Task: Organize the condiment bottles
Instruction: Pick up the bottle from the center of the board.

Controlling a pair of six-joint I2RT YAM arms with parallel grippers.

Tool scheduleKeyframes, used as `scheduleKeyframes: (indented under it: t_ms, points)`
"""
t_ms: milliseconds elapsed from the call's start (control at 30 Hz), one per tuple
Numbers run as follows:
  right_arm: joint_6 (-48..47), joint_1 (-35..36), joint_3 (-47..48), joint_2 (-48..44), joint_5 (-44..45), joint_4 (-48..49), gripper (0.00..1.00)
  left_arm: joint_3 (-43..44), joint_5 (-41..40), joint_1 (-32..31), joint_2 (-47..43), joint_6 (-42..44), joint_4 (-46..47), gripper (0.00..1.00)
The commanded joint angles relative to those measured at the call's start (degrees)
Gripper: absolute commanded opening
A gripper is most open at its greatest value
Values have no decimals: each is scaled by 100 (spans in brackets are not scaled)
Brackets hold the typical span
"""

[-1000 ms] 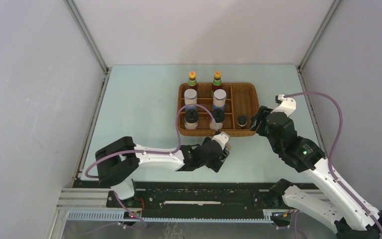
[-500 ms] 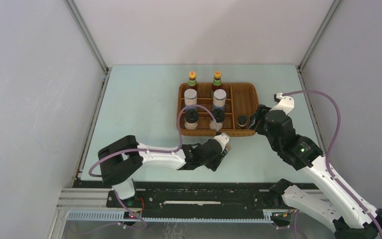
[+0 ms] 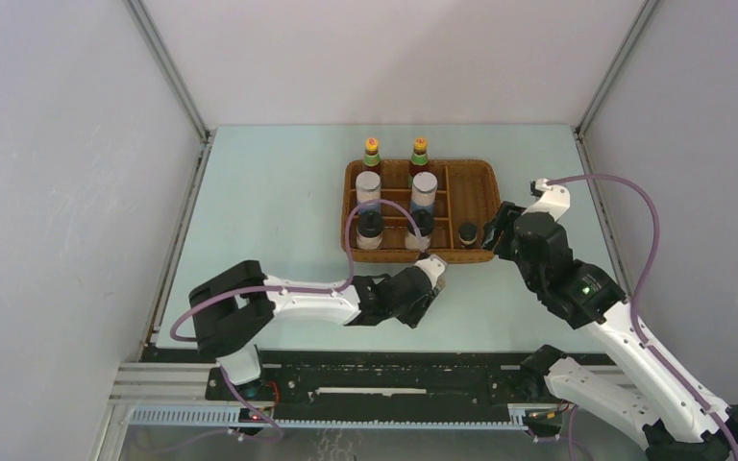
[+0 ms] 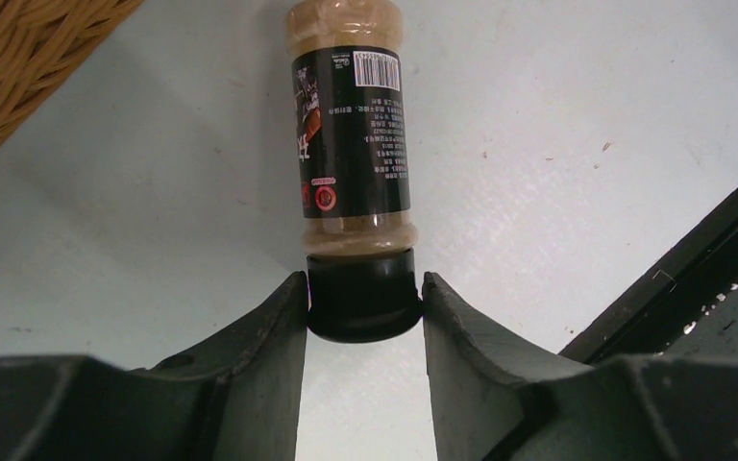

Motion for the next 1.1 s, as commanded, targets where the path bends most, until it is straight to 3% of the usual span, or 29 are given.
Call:
scheduleKeyframes:
  t_ms: [0,333,600,767,1067]
  points:
    - [-184,-35,58,-117,-14,77,66,317,-316,10,-458,110,-242,31]
    - [-383,43,-316,-397,-46,-24,65,633,-568,-15,-1006,341,-913,28]
    - [-566,404,-775,-967,131,-108,64,1349,-463,-15,-1266,619,-1812,15]
    - [-752,910,-983,-1362,381,-104,63,1889,-200,6,-1358,653,-2537,1]
    - [-994,2200,-1157,-1742,1224,135,60,3123,174,74,-1457,945,-4205,0]
